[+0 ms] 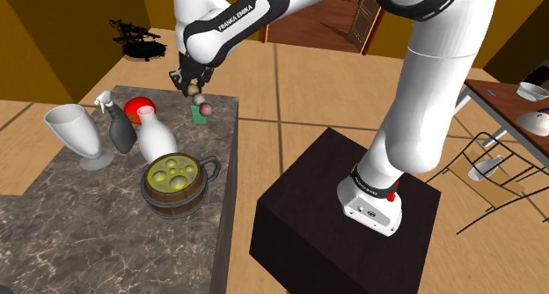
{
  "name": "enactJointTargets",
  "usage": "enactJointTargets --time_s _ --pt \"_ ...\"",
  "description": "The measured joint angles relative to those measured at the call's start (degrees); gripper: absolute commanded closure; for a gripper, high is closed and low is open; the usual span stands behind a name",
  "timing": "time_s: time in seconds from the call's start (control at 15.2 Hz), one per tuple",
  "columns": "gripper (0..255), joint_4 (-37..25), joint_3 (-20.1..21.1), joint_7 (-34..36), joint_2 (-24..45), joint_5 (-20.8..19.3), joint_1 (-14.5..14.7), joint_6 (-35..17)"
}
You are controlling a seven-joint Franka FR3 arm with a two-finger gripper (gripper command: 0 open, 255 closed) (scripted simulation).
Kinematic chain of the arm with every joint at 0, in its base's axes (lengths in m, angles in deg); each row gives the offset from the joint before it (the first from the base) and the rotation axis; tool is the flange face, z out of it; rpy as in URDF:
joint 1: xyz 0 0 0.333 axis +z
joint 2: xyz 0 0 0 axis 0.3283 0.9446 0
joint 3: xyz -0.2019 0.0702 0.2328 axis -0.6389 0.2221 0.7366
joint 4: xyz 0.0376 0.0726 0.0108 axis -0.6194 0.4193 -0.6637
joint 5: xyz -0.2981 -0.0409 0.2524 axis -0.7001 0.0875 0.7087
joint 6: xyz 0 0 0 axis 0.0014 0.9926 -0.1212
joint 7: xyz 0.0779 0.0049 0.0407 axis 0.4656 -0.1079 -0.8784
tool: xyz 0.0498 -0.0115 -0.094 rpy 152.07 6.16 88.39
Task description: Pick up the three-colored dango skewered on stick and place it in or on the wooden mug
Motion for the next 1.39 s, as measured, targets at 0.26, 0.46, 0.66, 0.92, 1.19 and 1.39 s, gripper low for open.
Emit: enactJointTargets --time_s 0.26,0.46,0.66,0.92,1.19,1.39 --pt "255 3.6 1.0 5.5 -2.6 -1.6 3.3 -0.7" --pt "255 6.0 2.1 10.2 -4.7 -3.0 5.9 -0.6" --pt "255 7.5 3.3 14.9 -5.6 -4.4 8.4 -0.8" --pt "255 9.2 5.1 21.5 -7.0 -6.1 11.9 -0.3" --pt "255 9.4 6.7 27.0 -7.2 -7.6 14.8 0.4" --pt "255 10.3 6.8 28.7 -6.4 -8.5 15.4 -1.2"
